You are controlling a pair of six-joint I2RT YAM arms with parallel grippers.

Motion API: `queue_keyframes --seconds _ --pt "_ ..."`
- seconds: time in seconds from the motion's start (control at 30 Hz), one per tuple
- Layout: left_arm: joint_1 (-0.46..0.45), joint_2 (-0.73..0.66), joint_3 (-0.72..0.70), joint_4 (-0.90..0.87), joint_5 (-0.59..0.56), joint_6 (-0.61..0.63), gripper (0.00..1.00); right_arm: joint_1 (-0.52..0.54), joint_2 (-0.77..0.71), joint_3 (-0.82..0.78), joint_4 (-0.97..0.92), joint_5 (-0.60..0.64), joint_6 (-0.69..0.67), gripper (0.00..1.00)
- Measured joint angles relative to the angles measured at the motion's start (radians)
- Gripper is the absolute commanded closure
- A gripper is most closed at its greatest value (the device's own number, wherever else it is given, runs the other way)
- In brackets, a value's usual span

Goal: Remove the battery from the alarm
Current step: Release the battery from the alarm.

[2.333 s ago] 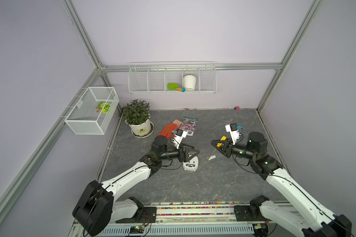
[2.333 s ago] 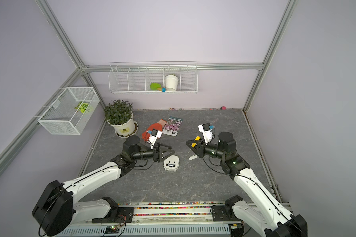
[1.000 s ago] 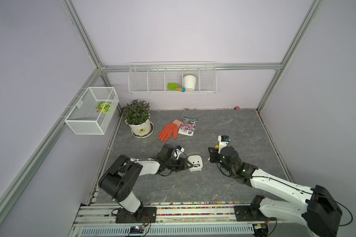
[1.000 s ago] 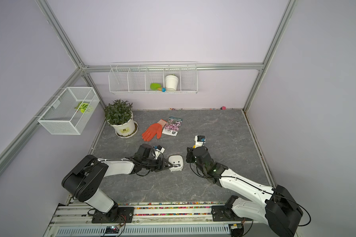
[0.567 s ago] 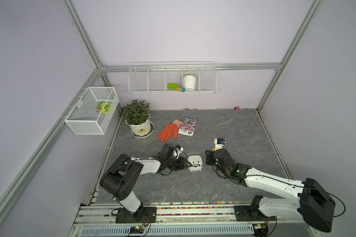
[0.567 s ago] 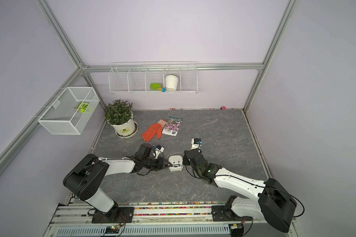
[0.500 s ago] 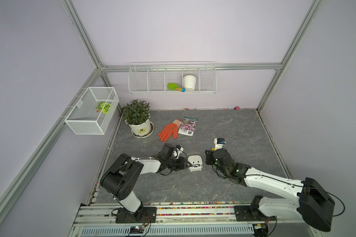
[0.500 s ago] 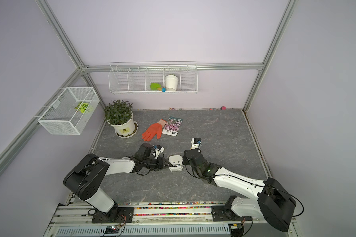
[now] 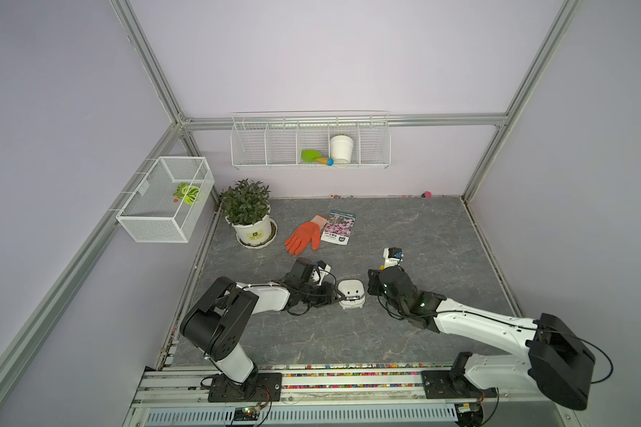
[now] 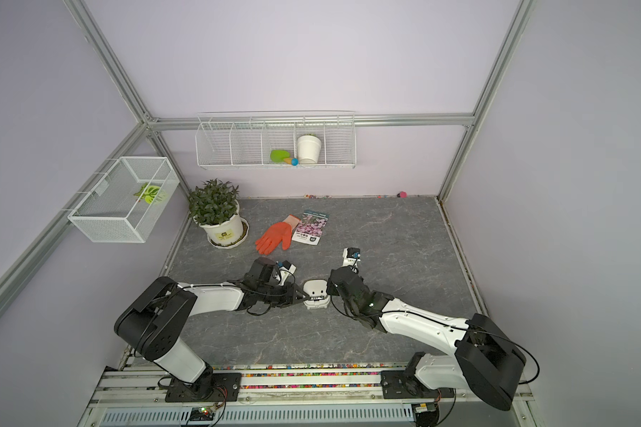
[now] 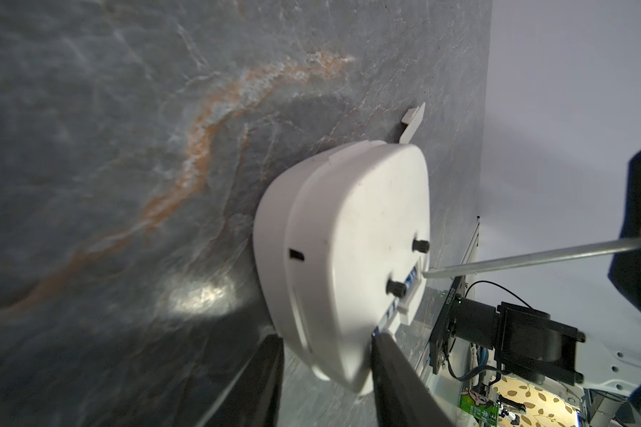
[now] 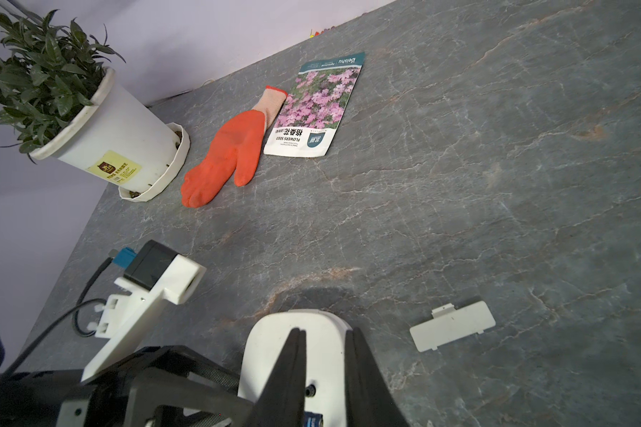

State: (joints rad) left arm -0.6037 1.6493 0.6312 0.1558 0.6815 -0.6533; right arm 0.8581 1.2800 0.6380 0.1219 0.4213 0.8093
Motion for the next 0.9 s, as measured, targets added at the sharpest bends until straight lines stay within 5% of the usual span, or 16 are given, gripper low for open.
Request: queue_keyframes --seconds 0.9 --pt "-0.017 -0.015 -0.013 0.016 -0.015 -0.027 0.65 0.007 0.023 0.018 -0.05 0.027 0.15 1.0"
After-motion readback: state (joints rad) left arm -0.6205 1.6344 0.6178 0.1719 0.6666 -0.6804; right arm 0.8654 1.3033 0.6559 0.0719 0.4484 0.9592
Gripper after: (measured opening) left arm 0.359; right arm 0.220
